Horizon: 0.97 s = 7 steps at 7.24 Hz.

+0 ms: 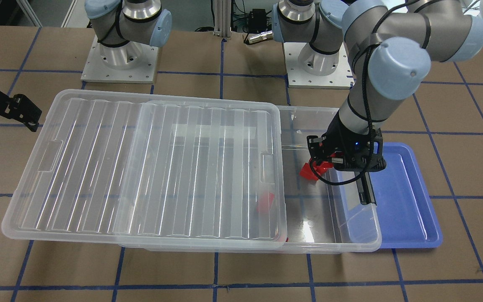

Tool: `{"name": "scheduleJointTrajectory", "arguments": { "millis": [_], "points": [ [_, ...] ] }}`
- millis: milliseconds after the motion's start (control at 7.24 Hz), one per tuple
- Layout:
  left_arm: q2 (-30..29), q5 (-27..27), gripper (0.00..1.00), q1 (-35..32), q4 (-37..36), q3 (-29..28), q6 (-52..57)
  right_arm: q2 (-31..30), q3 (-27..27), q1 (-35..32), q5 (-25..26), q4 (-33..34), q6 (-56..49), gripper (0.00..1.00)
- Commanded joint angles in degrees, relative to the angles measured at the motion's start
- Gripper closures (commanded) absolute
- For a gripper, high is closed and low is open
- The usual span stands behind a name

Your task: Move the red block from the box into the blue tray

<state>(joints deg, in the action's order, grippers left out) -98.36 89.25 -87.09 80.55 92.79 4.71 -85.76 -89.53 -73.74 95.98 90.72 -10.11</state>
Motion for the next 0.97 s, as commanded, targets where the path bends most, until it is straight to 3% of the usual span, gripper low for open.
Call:
{"name": "scheduleJointTrajectory", "arguments": {
  "millis": [0,276,553,829],
  "points": [
    [2.4,-0.4,0.92,9.8,3.2,0.0,13.4,0.2,0.0,0.1,0.1,0.2,0.0,0.0],
    [-0.9,-2.1,0.92,21.9,1.9,1.6,27.4,0.8,0.0,0.7,0.0,1.4,-0.6,0.0],
    [-5.4,-5.4,0.92,26.3,-9.5,6.7,36.6,1.3,-0.3,3.4,0.1,3.6,-0.7,0.0],
    [-9.3,-5.4,0.92,26.4,-23.1,13.4,36.3,3.8,-0.9,6.1,-0.1,4.5,-1.0,0.0]
  ]
}}
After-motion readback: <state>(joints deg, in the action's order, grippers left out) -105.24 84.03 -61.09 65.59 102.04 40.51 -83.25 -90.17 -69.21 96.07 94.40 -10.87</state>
